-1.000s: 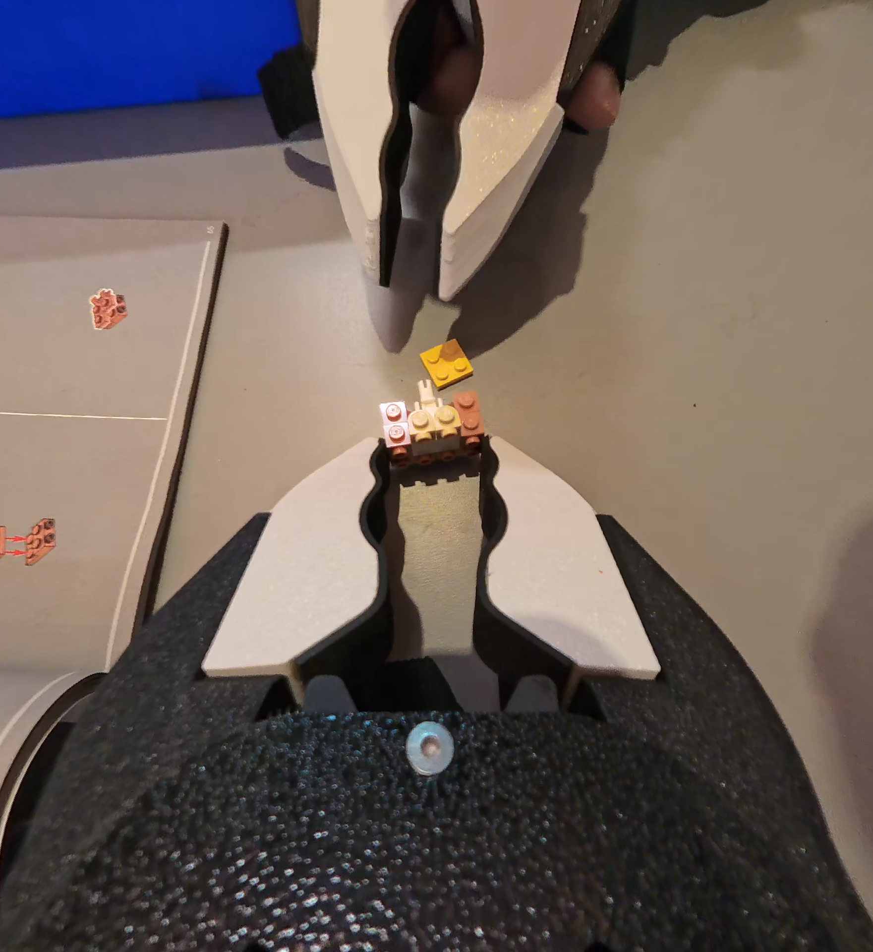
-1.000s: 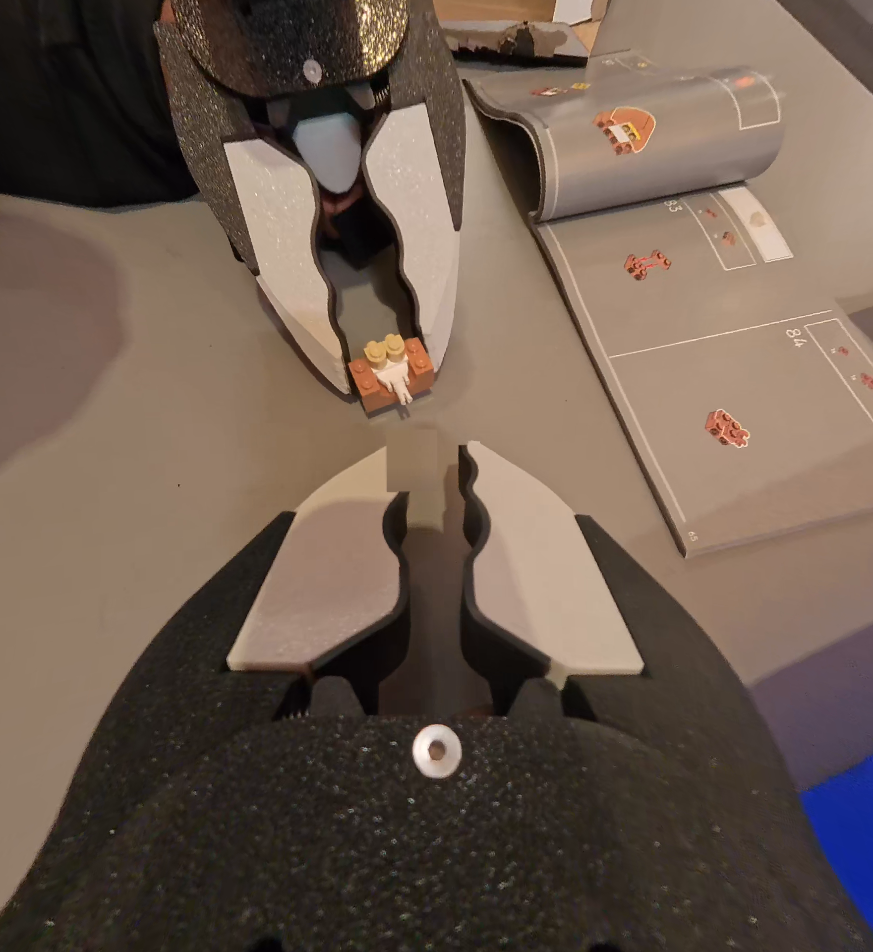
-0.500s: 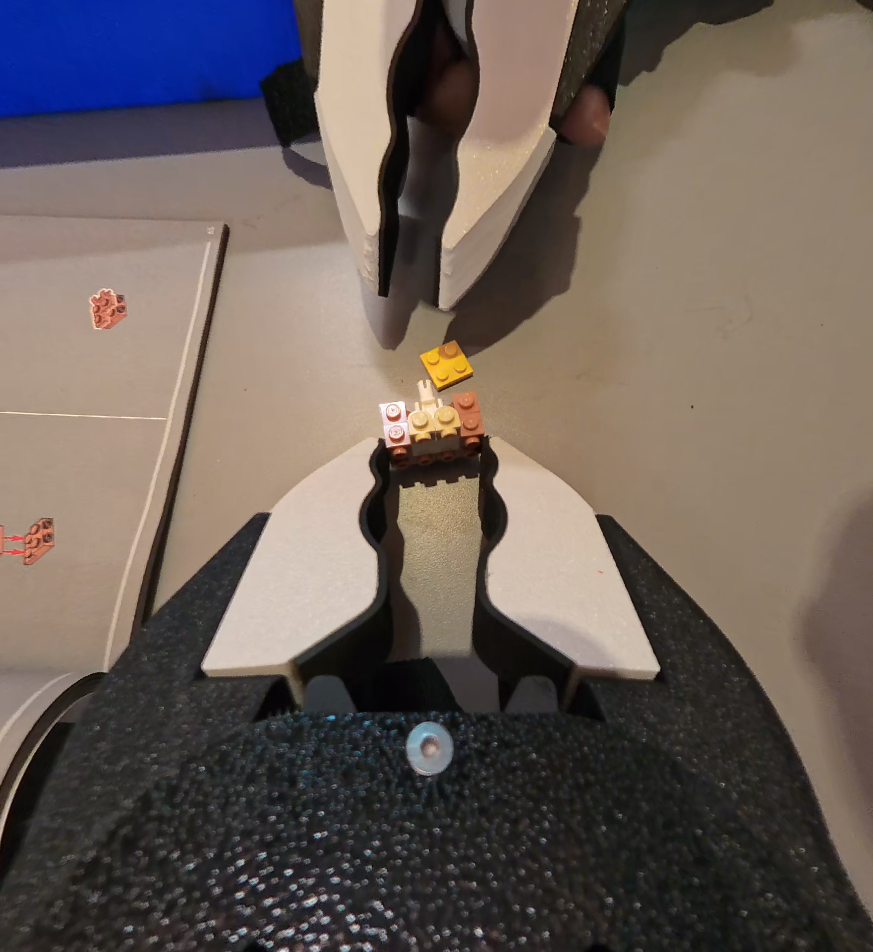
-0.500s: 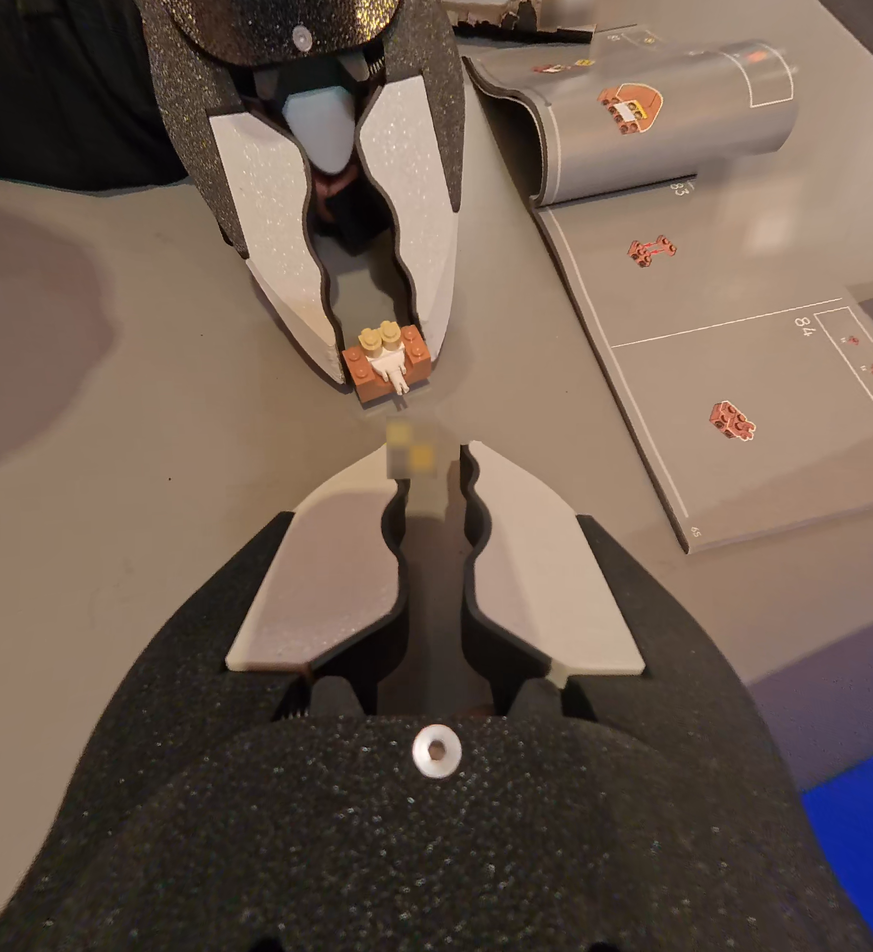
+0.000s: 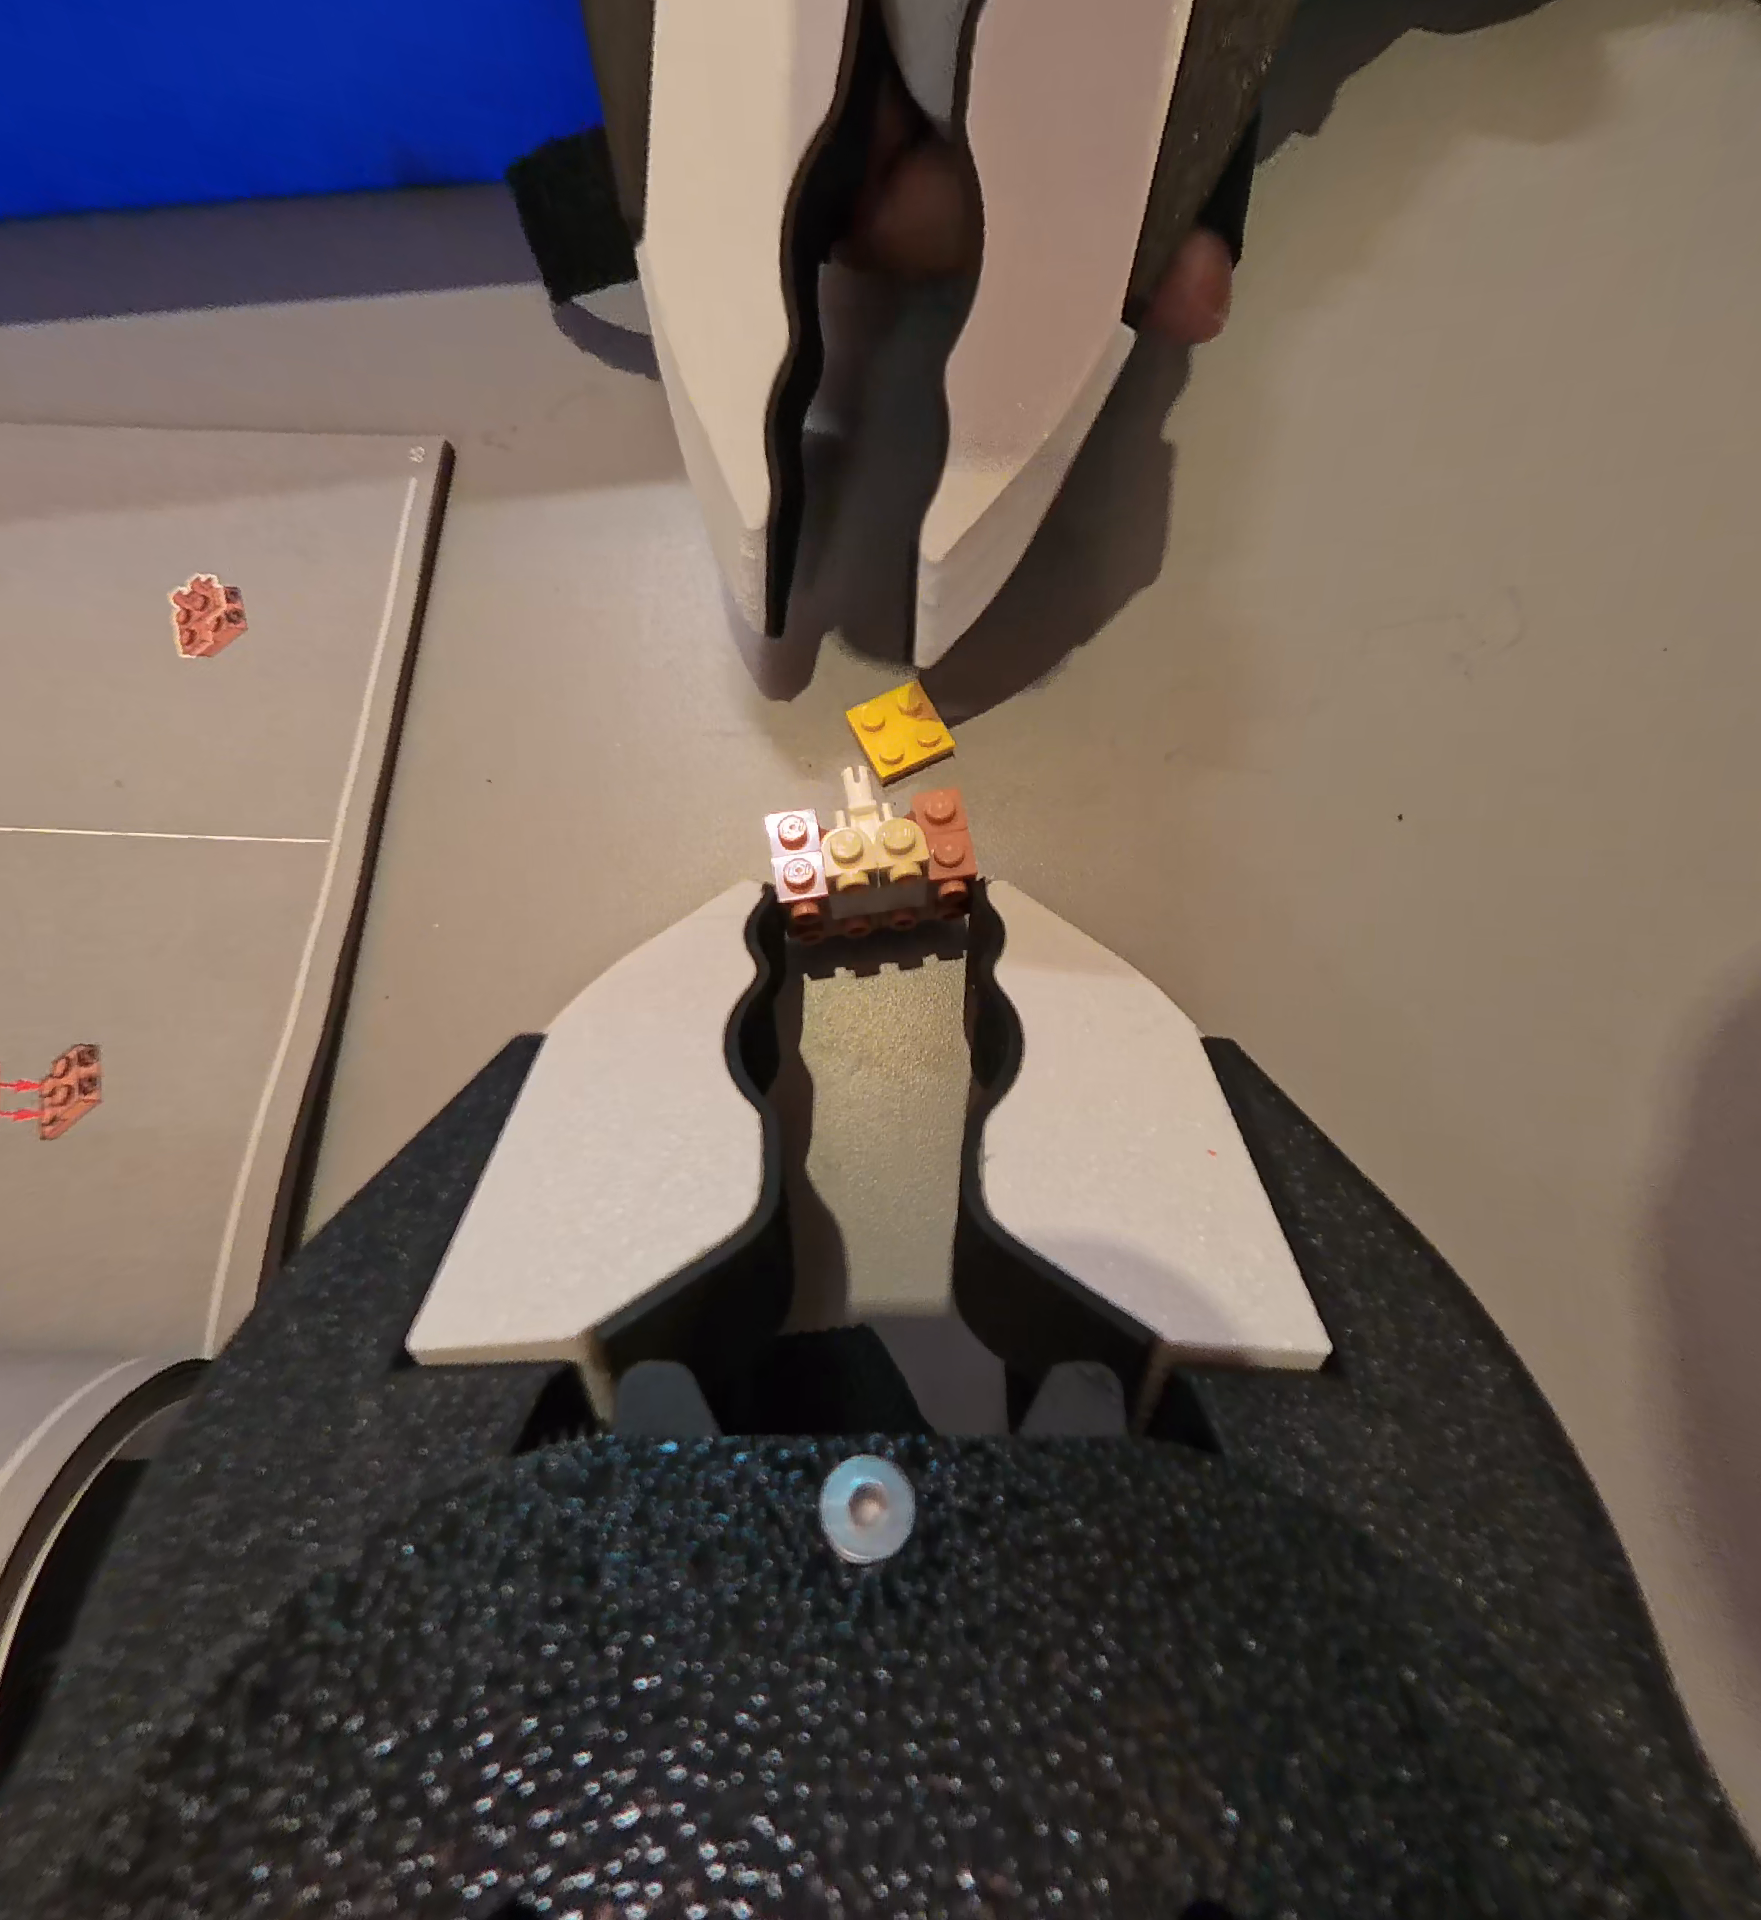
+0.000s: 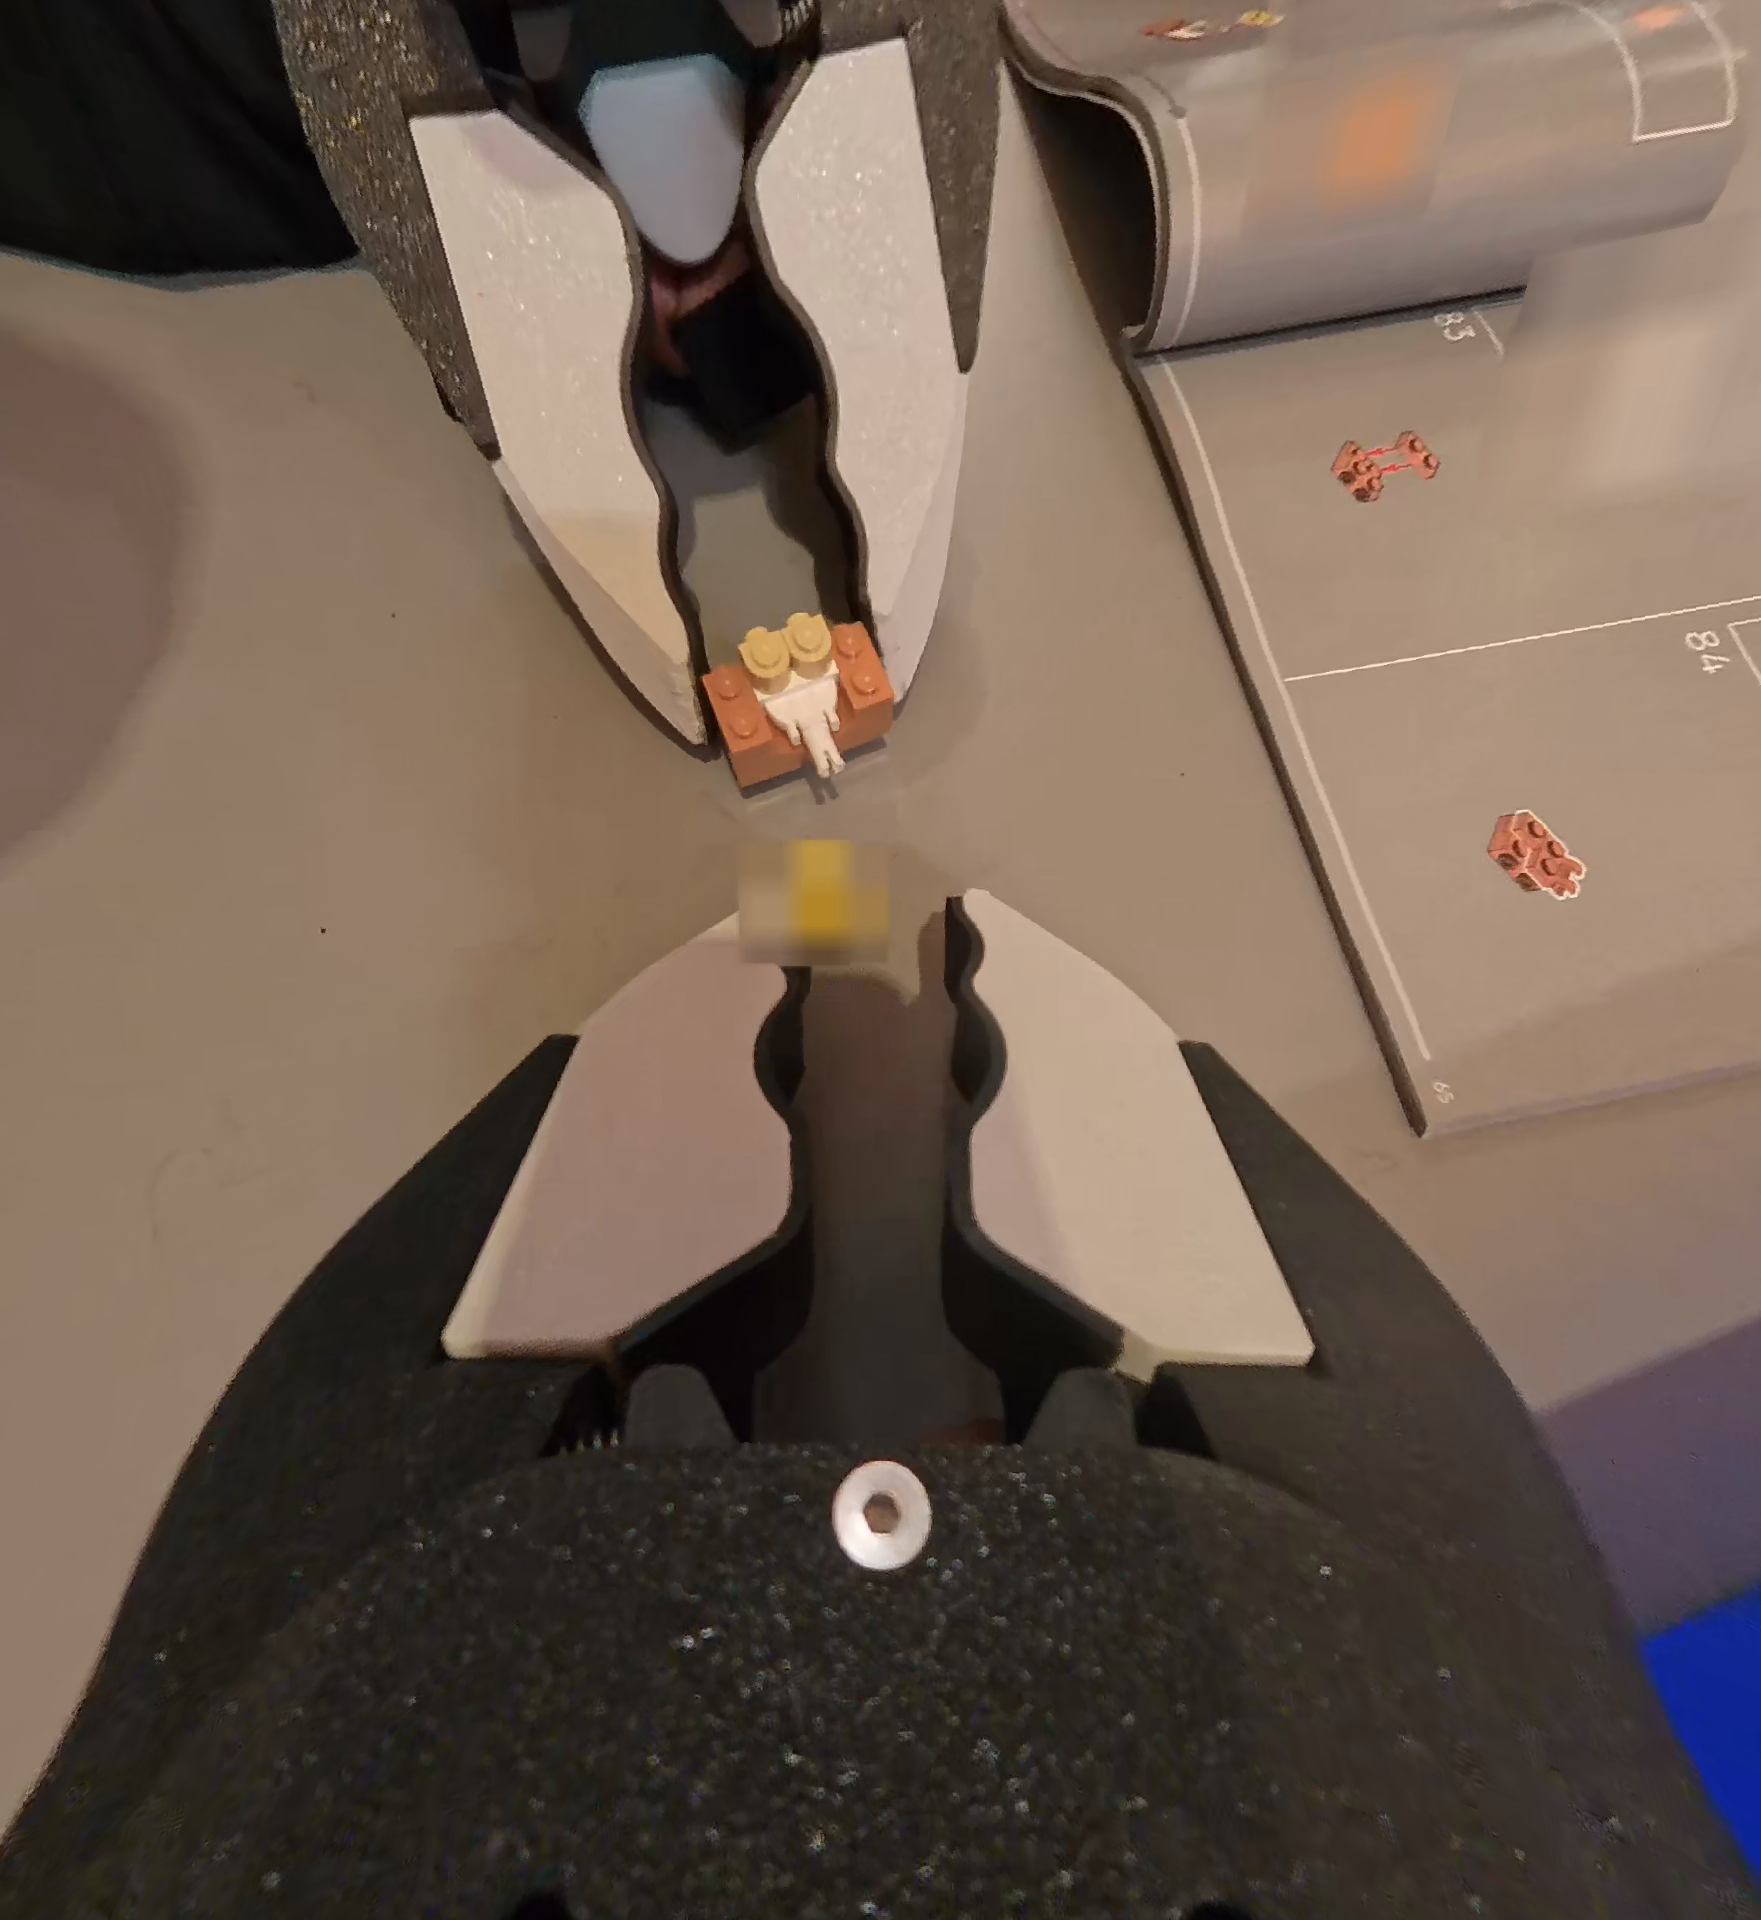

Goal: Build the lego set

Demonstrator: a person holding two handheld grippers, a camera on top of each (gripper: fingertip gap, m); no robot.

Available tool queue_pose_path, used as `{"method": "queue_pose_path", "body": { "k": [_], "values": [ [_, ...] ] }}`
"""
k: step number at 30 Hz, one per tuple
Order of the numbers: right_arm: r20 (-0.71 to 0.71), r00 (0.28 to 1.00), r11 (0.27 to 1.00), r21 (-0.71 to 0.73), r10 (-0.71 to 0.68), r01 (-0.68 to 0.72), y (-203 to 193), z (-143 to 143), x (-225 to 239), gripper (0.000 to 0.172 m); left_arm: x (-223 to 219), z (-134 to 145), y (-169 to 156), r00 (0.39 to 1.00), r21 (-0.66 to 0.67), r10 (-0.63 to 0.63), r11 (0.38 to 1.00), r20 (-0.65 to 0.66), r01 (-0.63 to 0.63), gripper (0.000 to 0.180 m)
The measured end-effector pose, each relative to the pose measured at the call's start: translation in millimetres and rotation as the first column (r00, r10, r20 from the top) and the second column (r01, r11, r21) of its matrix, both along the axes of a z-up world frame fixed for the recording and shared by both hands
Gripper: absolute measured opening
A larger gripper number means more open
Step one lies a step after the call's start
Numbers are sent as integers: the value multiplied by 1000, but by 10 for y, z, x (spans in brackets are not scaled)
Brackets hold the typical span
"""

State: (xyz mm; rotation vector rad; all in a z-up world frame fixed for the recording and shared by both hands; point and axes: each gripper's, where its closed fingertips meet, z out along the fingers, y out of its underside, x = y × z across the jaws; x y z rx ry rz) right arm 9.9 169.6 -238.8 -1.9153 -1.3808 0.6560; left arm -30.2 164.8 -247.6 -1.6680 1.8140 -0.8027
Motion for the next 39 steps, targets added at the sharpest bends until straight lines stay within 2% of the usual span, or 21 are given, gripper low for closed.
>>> {"method": "queue_pose_path", "body": {
  "k": [7,11,14,20,26,28,33,39],
  "values": [
    [79,994,997,5,71,-71,-69,-90,-44,30,-1,-7,-6,1000,8,-5,1000,-5,5,34],
    [116,988,992,61,106,-114,-53,-111,-59,31,-3,-20,-22,1000,15,-15,1000,-13,16,34],
    [120,984,987,78,130,-140,-29,-105,-82,28,-3,-27,-29,1000,18,-20,1000,-18,20,34],
    [121,977,984,-1,177,-179,-80,-127,-116,18,-1,-37,-41,999,18,-27,999,-26,27,34],
    [128,974,982,21,185,-189,-96,-123,-130,17,8,-33,-29,1000,26,-17,999,-21,18,34],
    [118,977,982,46,176,-183,-69,-83,-136,17,9,-27,-23,1000,27,-13,1000,-16,13,34],
    [-20,989,988,51,145,-144,-26,244,-214,16,18,-19,-14,1000,34,-6,999,-9,6,34],
    [40,986,985,55,163,-165,-84,217,-315,16,33,-25,-16,1000,61,-3,998,-14,4,34]
  ]
}}
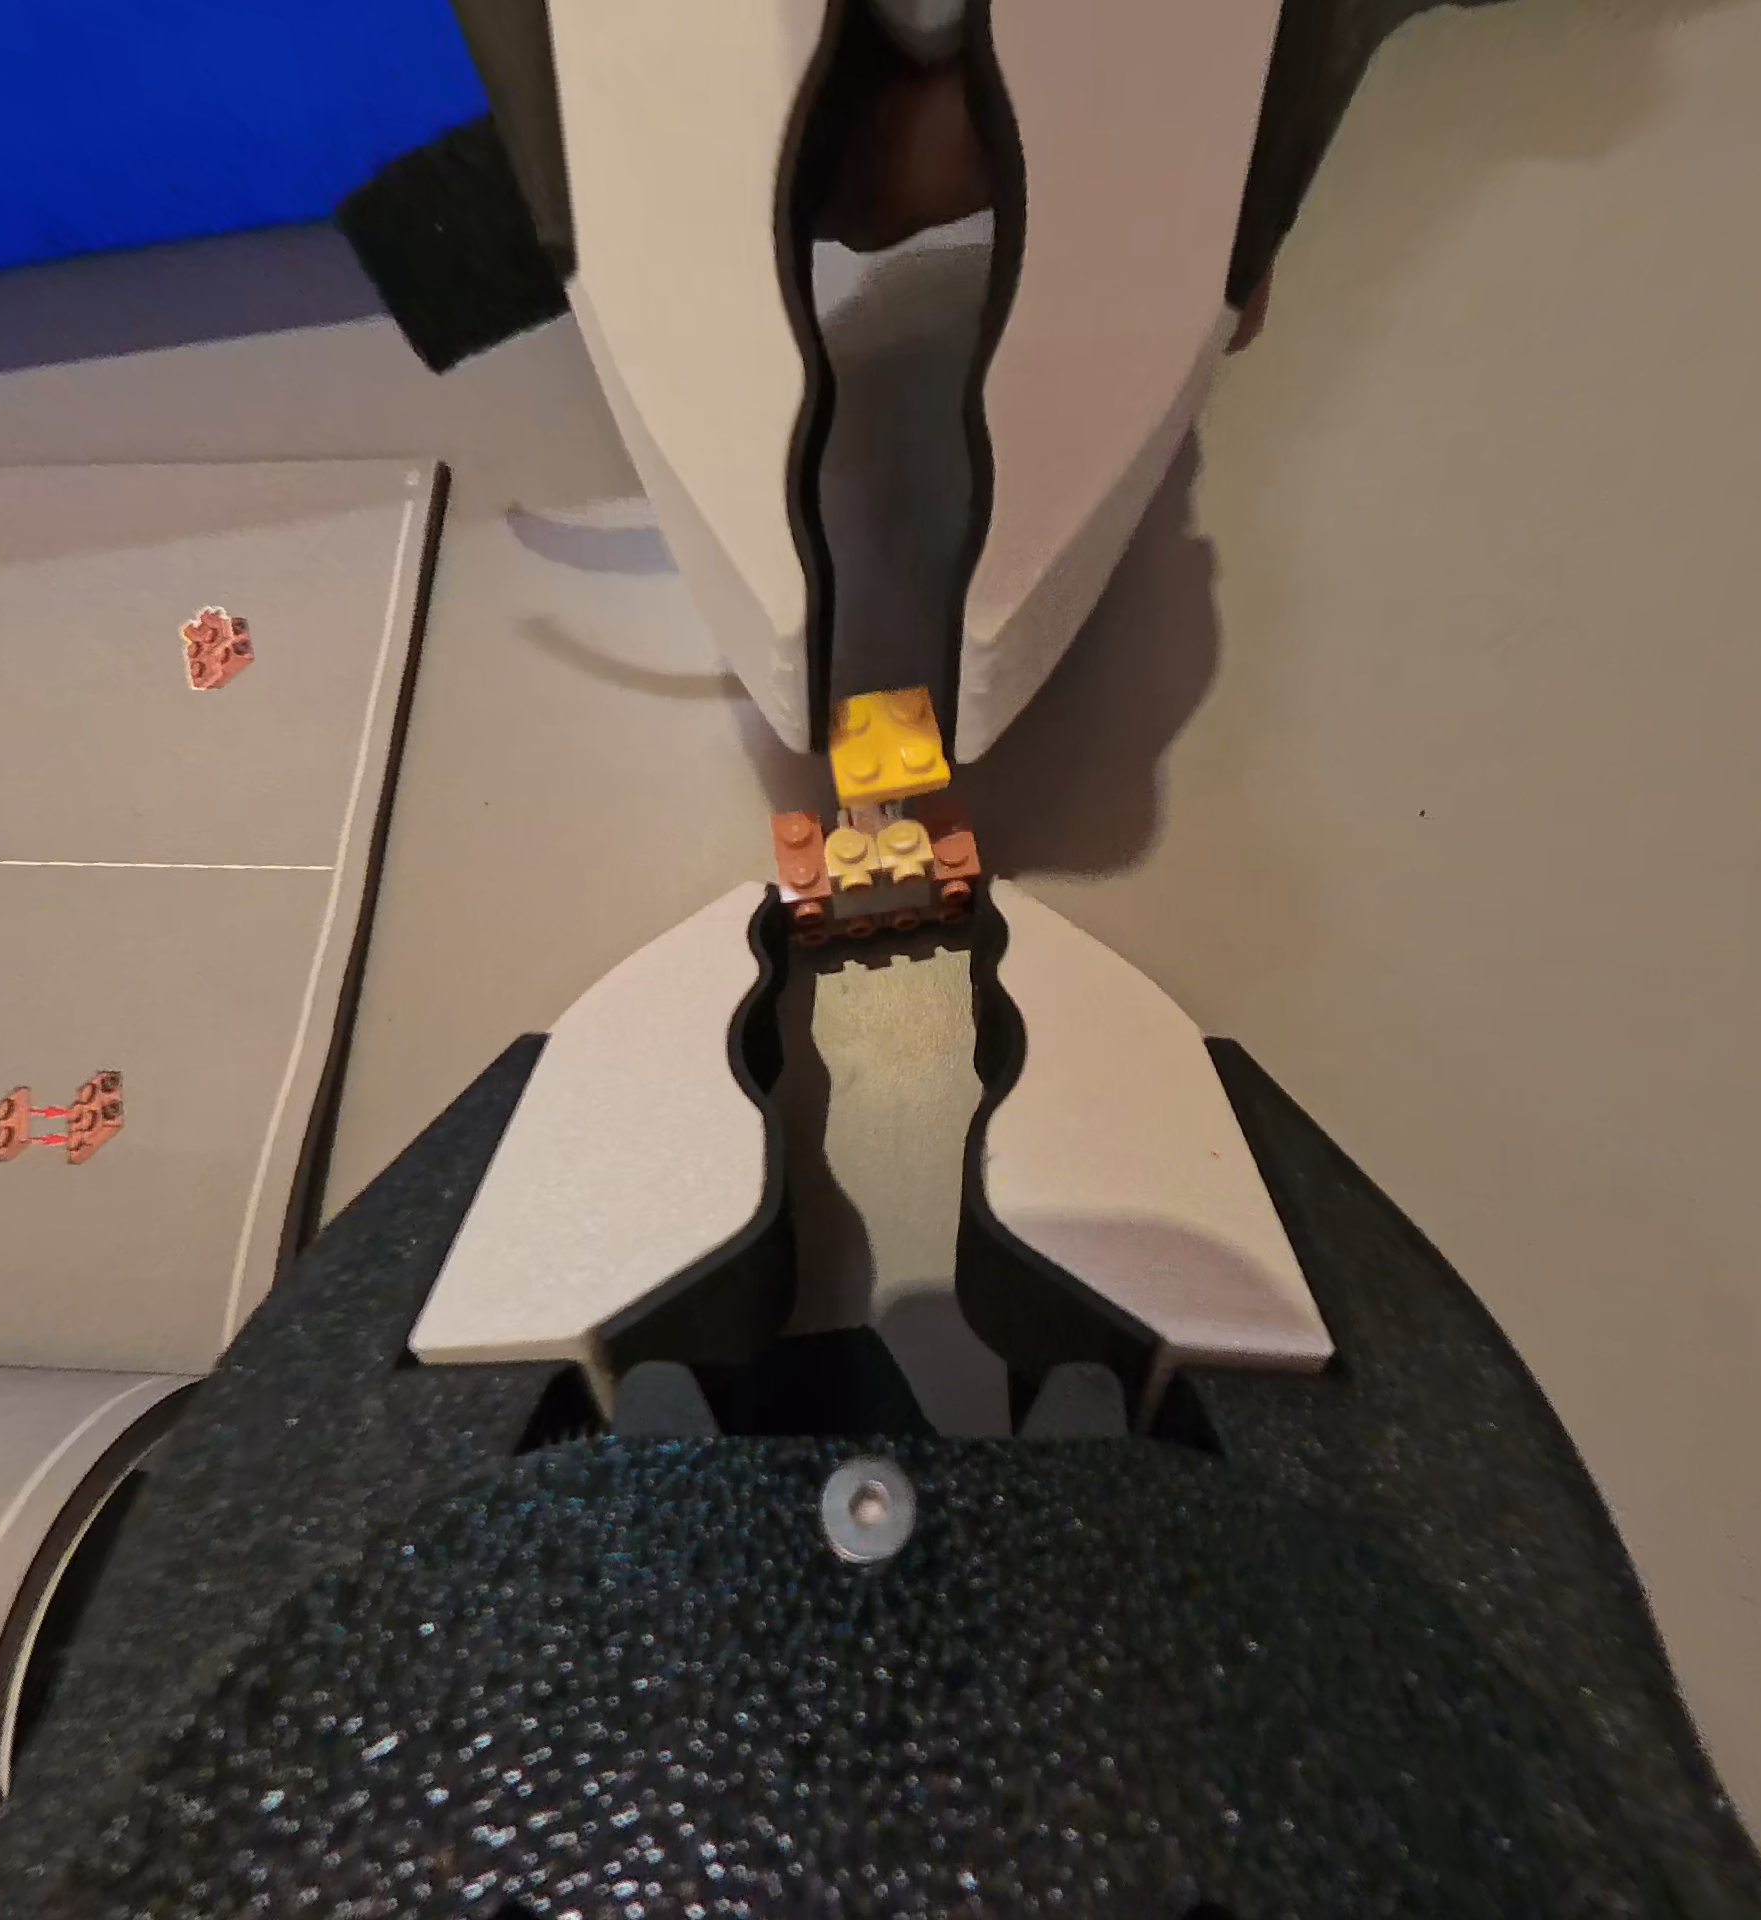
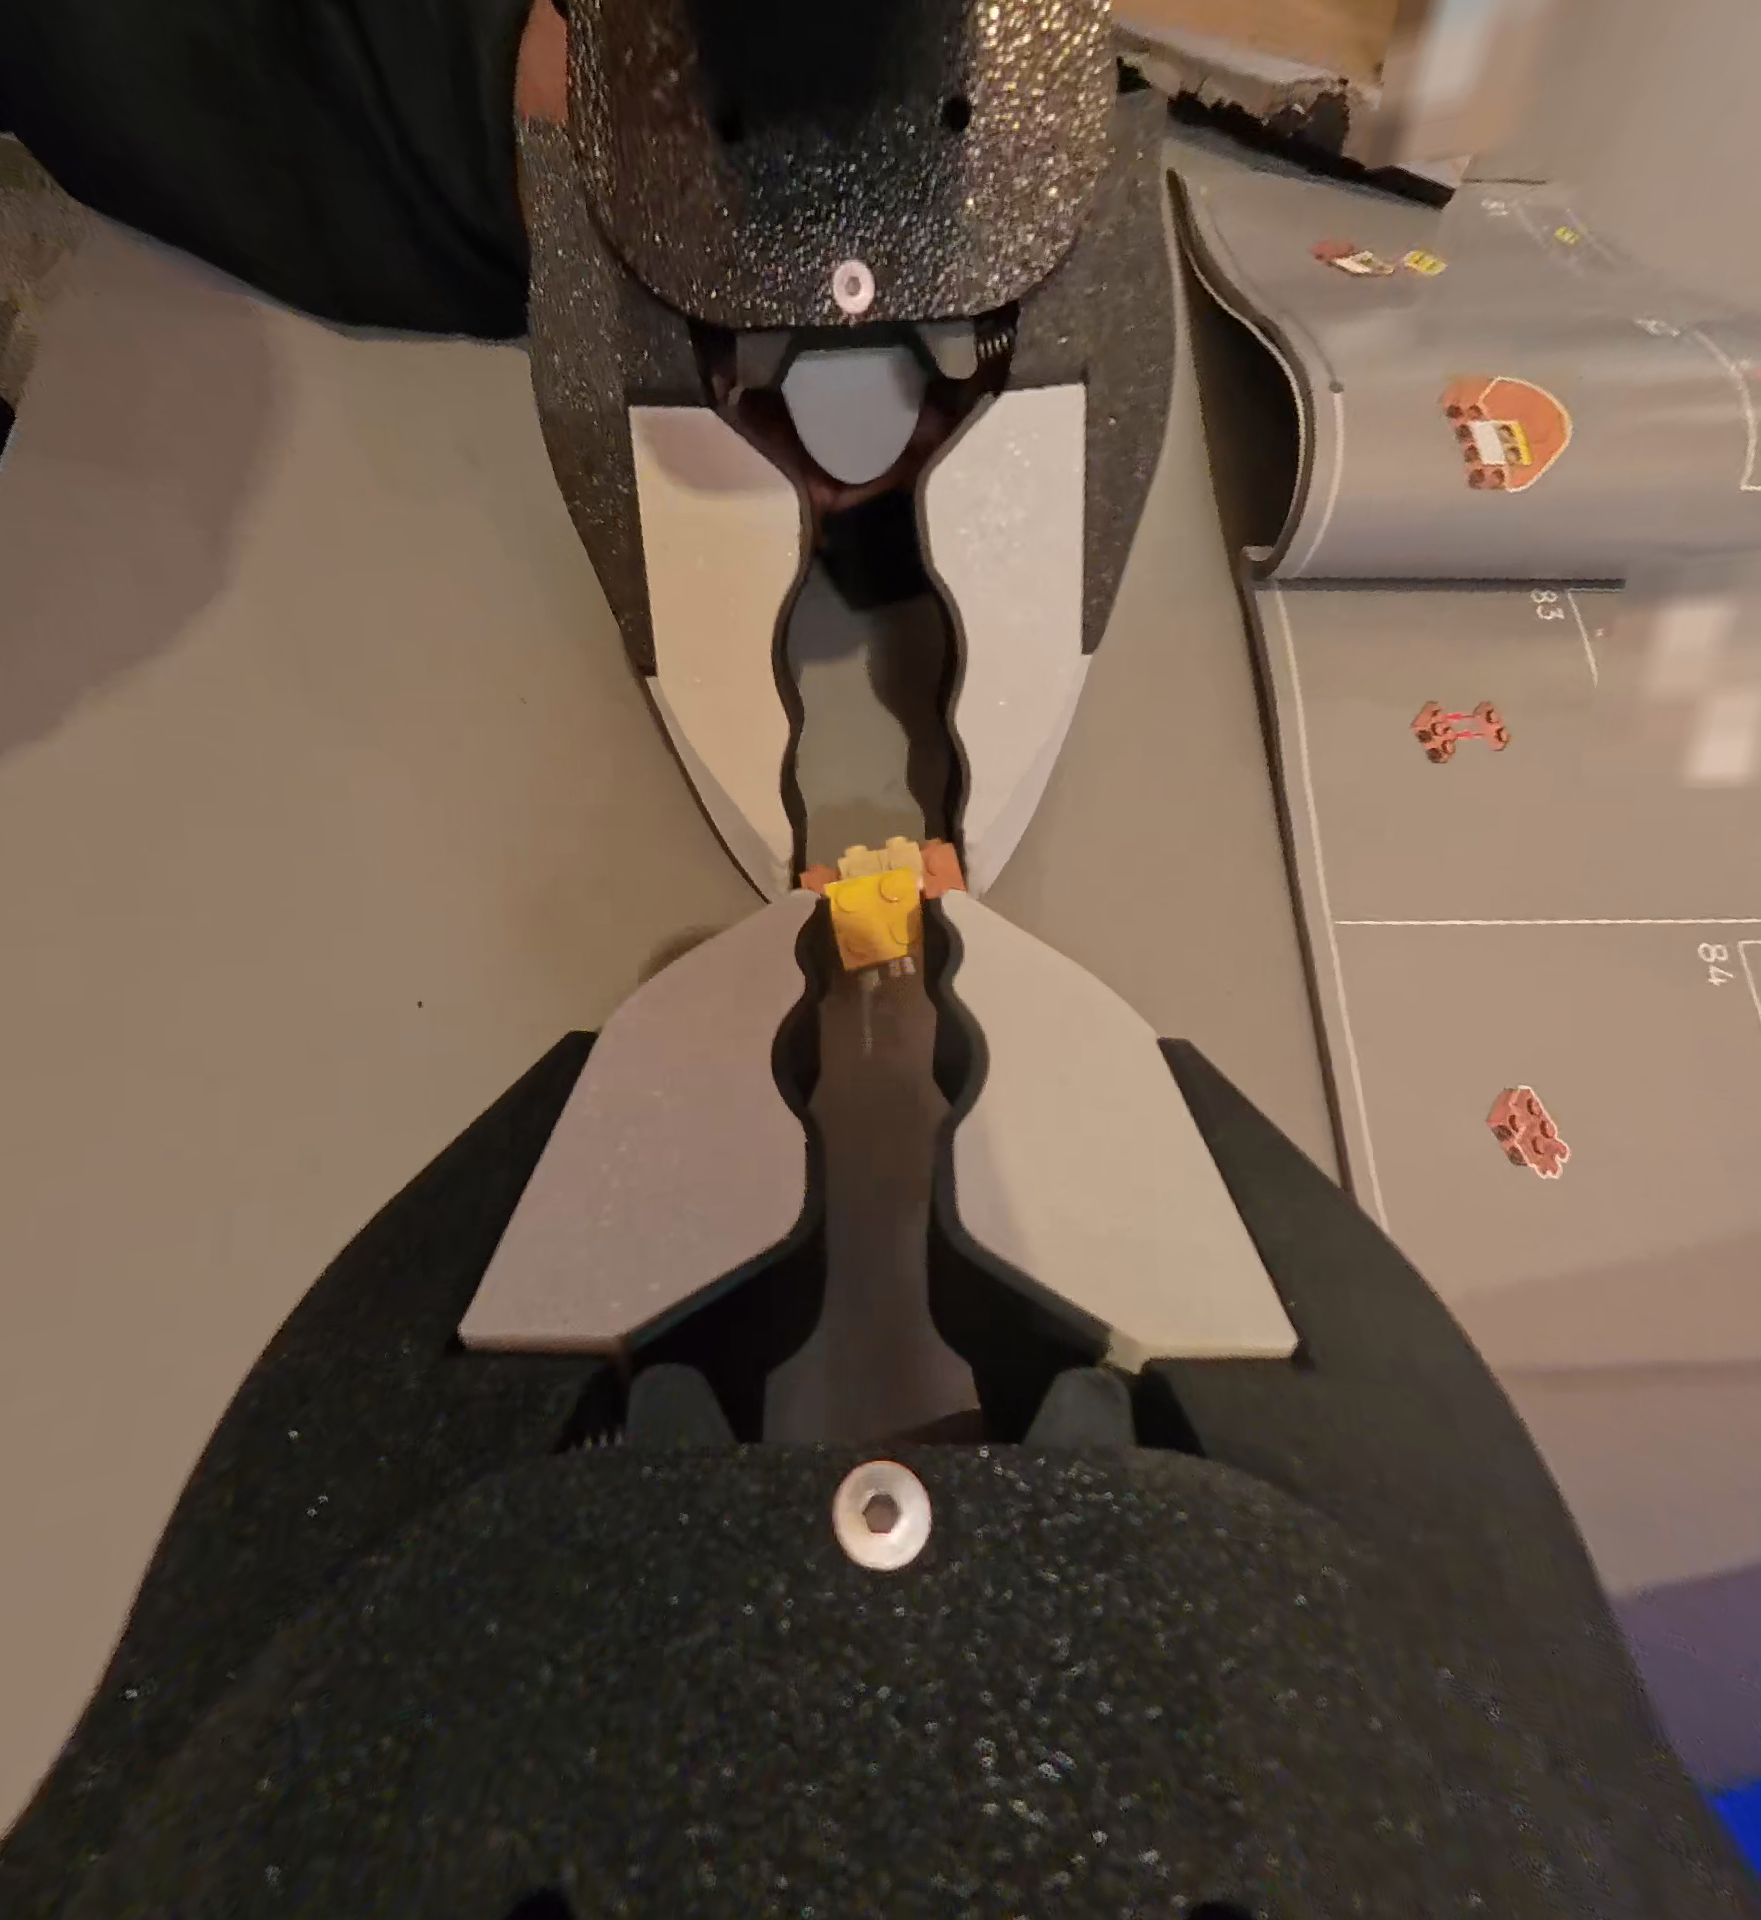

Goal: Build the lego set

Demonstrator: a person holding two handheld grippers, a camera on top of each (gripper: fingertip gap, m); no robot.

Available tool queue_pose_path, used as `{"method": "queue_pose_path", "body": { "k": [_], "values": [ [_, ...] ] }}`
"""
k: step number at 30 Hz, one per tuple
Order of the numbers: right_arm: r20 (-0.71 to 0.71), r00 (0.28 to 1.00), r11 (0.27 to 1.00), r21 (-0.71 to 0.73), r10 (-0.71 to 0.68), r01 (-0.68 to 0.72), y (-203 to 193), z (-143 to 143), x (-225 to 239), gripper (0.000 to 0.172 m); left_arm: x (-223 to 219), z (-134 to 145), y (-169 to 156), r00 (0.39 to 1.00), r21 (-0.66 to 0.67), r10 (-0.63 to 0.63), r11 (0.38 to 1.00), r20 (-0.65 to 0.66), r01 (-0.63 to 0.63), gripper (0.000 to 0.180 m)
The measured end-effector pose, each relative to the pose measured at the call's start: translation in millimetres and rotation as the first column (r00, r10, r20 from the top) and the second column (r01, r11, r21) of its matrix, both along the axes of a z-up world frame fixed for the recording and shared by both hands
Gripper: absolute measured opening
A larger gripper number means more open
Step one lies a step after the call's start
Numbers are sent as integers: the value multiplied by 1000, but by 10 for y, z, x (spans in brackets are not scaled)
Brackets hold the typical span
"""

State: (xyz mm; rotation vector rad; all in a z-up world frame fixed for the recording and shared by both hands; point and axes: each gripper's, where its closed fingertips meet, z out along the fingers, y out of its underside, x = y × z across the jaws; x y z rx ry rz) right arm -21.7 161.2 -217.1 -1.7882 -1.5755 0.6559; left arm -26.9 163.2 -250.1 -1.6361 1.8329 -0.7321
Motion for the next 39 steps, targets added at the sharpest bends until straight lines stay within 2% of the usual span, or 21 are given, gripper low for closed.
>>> {"method": "queue_pose_path", "body": {
  "k": [12,39],
  "values": [
    [91,996,1000,6,-12,11,-8,-40,-54,16,21,-3,-43,1000,4,-7,1000,-4,7,33],
    [139,990,999,-33,-7,12,-37,-43,-10,16,39,32,-42,1000,32,1,999,3,-1,33]
  ]
}}
